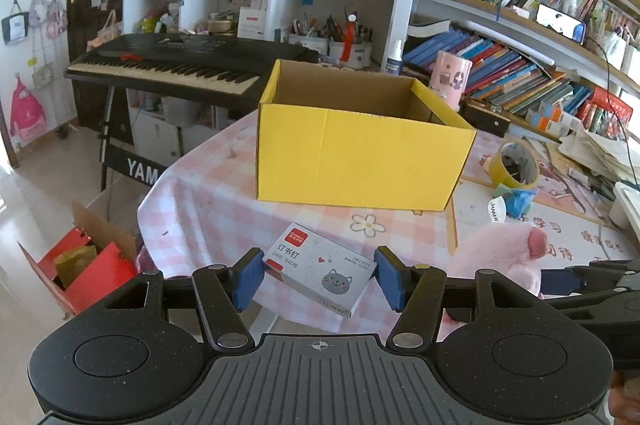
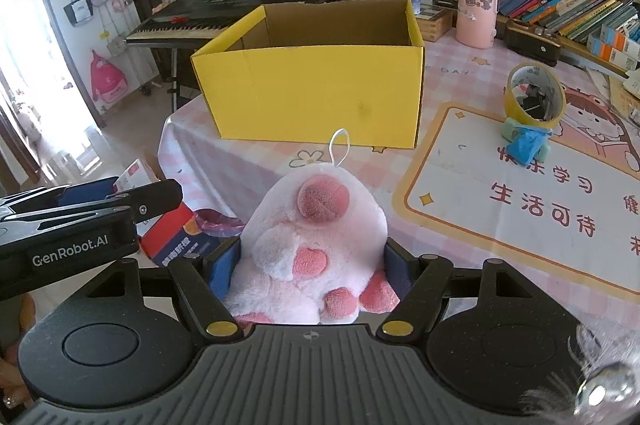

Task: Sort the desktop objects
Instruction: 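Carry the white box with the left gripper while the right carries the pig toward the yellow box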

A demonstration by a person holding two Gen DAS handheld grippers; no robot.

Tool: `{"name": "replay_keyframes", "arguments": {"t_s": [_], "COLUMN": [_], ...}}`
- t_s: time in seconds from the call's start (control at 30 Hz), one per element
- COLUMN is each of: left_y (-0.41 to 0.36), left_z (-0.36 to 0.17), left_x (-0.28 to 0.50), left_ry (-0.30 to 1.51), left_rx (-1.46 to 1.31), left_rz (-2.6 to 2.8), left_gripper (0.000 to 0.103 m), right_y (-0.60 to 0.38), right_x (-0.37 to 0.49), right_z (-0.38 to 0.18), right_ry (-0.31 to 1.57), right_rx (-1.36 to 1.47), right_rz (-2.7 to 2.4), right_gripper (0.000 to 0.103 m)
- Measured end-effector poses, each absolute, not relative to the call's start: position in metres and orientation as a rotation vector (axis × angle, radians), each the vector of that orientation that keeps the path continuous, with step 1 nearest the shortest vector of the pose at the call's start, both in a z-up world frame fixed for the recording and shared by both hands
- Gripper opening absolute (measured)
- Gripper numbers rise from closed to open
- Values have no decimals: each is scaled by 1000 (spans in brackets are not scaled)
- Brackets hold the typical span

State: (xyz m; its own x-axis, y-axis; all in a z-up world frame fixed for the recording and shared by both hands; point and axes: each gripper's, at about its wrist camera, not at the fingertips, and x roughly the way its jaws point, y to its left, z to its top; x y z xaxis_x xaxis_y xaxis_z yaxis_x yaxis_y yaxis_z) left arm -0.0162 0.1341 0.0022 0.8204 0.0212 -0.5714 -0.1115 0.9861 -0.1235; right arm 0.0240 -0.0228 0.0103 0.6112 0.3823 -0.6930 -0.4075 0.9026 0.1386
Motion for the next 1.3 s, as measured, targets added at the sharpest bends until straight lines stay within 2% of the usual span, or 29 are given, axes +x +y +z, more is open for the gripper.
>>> {"name": "replay_keyframes", "arguments": {"t_s": [0.3, 0.67, 0.93, 1.3], "left_y": [133, 137, 139, 134], "left_z": [3, 29, 48, 47], "left_x": [-10, 4, 38, 93], "left_ry": [595, 470, 400, 418], "left_rx": [-149, -139, -110, -96], "left_rz": [51, 34, 37, 93], "left_gripper": [59, 59, 59, 59], "right_y": [-21, -22, -29, -35], "right_x": [30, 48, 94, 170], "right_z": [10, 29, 56, 81], "right_ry": [796, 703, 620, 551], "right_rx": [-37, -36, -28, -26], "right_rz": [447, 436, 413, 446], "right_gripper": [71, 71, 71, 71]}}
